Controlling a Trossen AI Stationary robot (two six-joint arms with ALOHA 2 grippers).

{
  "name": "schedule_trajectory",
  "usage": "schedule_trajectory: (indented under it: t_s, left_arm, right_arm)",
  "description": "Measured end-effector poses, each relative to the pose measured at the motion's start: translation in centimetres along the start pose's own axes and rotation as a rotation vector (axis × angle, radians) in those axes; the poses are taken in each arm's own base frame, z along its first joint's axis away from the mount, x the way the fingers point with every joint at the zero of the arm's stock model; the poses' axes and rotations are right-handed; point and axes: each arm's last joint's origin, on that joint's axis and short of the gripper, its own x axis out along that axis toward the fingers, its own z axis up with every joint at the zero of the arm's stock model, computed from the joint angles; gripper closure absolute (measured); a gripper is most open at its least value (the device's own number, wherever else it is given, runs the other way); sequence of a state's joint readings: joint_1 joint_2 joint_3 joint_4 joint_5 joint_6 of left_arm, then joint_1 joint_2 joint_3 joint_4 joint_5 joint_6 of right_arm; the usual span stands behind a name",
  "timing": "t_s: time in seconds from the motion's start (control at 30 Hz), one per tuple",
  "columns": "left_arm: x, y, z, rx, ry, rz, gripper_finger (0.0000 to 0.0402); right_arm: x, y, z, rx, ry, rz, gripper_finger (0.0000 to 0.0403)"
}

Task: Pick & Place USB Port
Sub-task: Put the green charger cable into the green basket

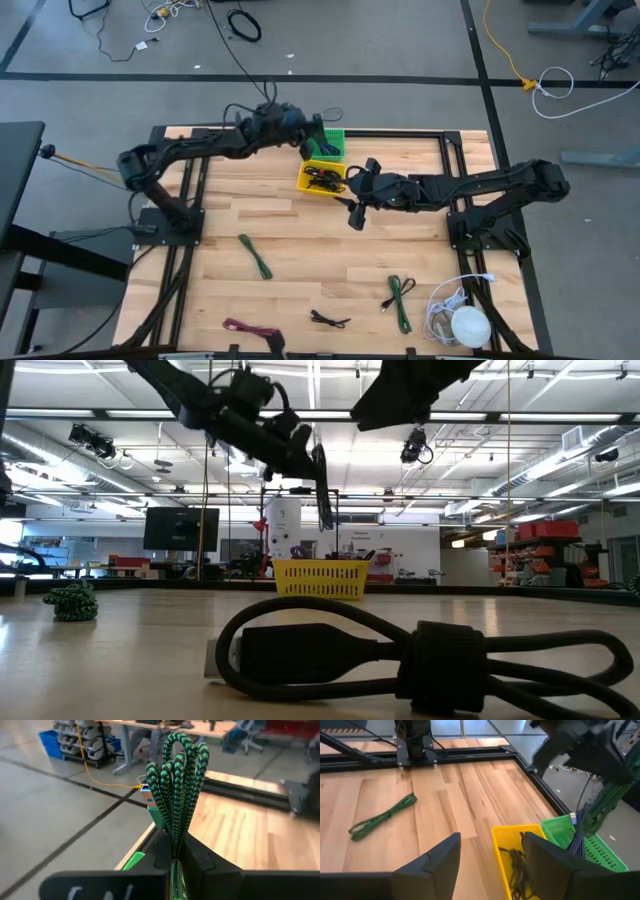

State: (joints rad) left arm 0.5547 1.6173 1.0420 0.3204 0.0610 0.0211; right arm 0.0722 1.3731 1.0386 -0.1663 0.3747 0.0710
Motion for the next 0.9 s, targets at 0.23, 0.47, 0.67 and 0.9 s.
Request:
schedule_trajectory:
  t_s: [0.23, 0.47, 0.67, 0.9]
  left_arm:
    - [2.7, 2.1, -2.6, -0.102, -0.023, 0.036, 0.0382]
    - [4.6, 2.6, -4.8, -0.204, -0.032, 0.003, 0.0382]
    - [5.8, 2.8, -6.9, -0.273, 0.011, 0.050, 0.0382]
    - [6.5, 2.9, -7.6, -0.342, -0.044, 0.053, 0.0382]
  right_arm:
    - [0.0, 0.2, -0.3, -0.010, -0.003, 0.006, 0.0188]
    - [0.4, 0.3, -1.3, -0.026, -0.004, 0.005, 0.0188]
    - [0.4, 0.3, -1.2, -0.027, -0.019, 0.006, 0.0188]
    - [0.4, 0.3, -1.2, -0.036, -0.022, 0.006, 0.0188]
